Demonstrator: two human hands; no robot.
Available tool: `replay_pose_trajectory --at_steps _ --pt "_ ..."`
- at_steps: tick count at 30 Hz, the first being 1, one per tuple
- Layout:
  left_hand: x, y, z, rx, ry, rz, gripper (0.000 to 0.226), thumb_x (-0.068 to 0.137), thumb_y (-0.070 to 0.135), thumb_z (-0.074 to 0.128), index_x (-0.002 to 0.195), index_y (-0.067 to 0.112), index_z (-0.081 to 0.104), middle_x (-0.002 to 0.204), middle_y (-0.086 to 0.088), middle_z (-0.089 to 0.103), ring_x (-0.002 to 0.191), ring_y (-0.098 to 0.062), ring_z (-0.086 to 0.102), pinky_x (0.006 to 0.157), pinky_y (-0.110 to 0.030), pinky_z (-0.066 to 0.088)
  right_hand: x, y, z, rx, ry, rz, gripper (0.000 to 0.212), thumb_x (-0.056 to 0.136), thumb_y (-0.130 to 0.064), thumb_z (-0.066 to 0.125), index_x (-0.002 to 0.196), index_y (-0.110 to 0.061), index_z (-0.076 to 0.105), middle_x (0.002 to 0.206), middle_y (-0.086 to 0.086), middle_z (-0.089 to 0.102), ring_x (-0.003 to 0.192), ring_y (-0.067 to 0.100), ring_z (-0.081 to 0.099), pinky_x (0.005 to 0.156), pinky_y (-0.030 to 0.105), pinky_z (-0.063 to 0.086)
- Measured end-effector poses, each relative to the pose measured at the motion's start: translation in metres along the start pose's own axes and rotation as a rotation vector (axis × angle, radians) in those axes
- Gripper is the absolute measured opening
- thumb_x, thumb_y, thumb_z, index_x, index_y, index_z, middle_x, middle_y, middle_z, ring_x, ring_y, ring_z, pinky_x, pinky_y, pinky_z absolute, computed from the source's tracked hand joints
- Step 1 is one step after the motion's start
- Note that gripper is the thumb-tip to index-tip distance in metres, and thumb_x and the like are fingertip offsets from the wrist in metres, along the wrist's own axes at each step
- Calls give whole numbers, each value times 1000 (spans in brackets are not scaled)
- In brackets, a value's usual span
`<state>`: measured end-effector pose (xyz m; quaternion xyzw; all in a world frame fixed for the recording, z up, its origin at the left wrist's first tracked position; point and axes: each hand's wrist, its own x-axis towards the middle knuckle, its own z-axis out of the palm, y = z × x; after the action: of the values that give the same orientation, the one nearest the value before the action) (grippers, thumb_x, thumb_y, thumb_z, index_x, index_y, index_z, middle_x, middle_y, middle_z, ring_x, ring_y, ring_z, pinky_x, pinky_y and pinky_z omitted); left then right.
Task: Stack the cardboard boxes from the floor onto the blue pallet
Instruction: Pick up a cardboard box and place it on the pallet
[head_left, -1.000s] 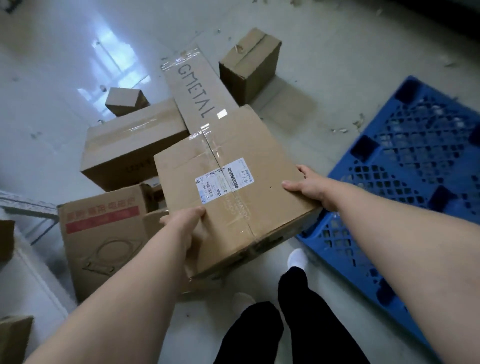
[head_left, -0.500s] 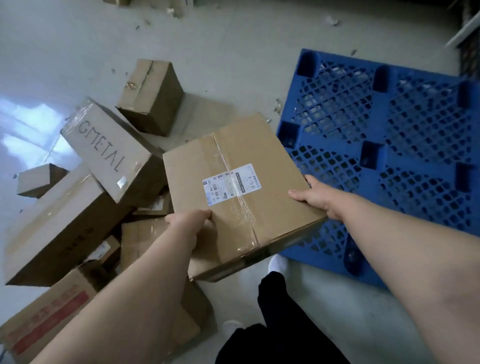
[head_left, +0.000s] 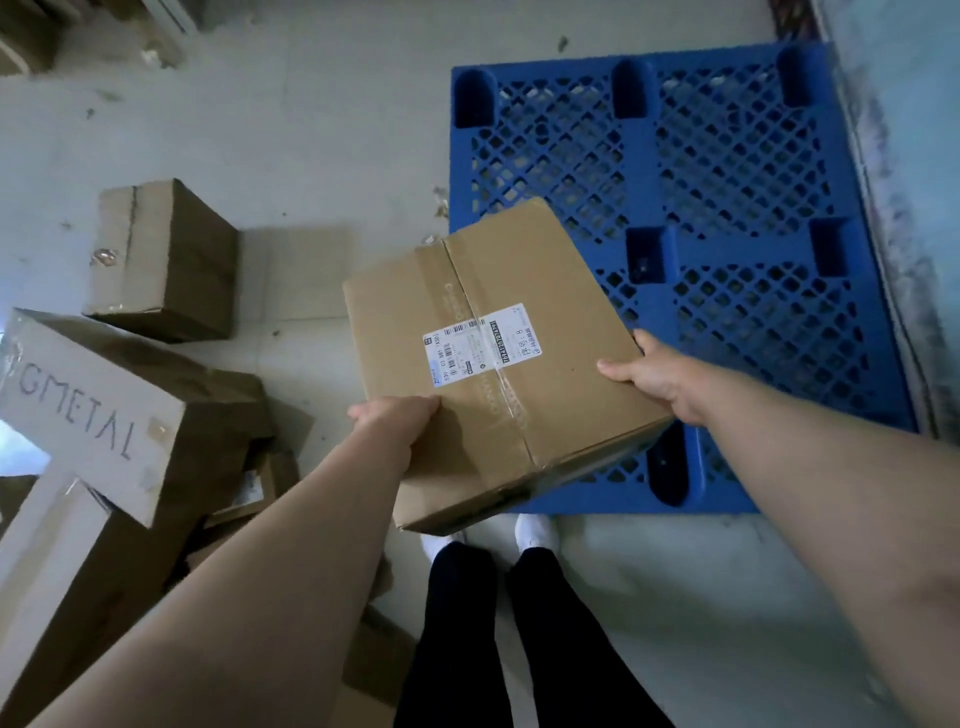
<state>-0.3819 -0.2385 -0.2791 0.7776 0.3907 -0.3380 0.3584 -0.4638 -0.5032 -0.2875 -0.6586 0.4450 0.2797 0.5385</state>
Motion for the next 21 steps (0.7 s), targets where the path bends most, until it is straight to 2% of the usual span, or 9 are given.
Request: replay_pose_trajectory --at_steps 5,9,12,16,18,21 --pt "16 25 19 76 -43 44 83 79 34 79 138 5 27 126 -15 50 114 -29 52 81 -35 41 18 13 -7 60 47 63 89 86 -41 69 154 -29 14 156 4 30 136 31 38 111 53 33" --pt "53 51 33 147 -70 88 80 77 31 78 135 9 28 110 -10 49 99 -27 51 80 -33 45 41 11 -2 124 113 112 84 87 -37 70 153 -28 18 151 5 38 131 32 44 108 53 37" --pt "92 78 45 233 -74 135 80 72 31 76 132 9 29 120 -10 50 106 -27 54 90 -34 50 63 4 12 225 130 172 73 91 -30 66 150 -23 24 140 6 47 120 30 51 99 48 45" --pt "146 122 61 376 -100 242 90 63 35 79 133 8 27 125 -9 47 115 -28 53 99 -38 48 99 -5 40 401 162 228 65 92 -21 65 146 -17 29 135 10 50 108 27 53 89 45 46" --pt "173 143 71 461 -102 297 91 62 35 78 131 9 25 128 -11 45 116 -30 52 100 -41 48 120 -9 53 475 177 254 65 93 -22 64 147 -17 28 136 9 49 110 28 51 87 43 42" --pt "212 170 91 546 -114 357 83 66 35 77 127 9 26 131 -11 42 117 -31 52 100 -43 48 154 -11 67 555 228 261 65 93 -21 64 147 -17 29 139 8 47 123 29 48 92 39 39"
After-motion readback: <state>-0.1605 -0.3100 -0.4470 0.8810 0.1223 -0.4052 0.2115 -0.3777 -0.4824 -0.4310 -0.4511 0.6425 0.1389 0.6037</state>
